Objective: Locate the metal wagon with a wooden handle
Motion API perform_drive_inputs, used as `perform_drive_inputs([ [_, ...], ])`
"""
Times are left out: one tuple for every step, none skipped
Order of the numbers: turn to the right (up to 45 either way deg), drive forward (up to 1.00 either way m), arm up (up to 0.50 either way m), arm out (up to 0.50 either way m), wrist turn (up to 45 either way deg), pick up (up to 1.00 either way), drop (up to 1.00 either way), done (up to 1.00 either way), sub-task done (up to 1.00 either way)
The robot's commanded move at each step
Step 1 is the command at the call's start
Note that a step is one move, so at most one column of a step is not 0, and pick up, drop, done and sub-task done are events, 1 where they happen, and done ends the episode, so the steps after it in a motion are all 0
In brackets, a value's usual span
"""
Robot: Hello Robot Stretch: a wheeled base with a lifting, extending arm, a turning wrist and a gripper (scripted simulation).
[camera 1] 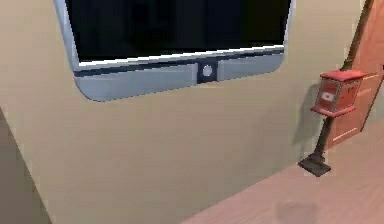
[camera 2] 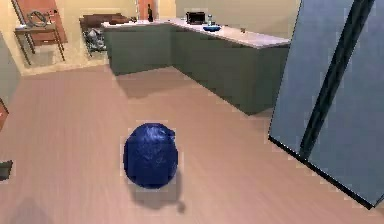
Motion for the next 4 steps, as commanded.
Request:
perform_drive_inputs([
  [45.0,0.00,0.00,0.00,0.0,0.00,0.00,0.00,0.00],
  [45.0,0.00,0.00,0.00,0.0,0.00,0.00,0.00,0.00],
  [27.0,0.00,0.00,0.00,0.0,0.00,0.00,0.00,0.00],
  [0.0,1.00,0.00,0.00,0.0,0.00,0.00,0.00,0.00],
])
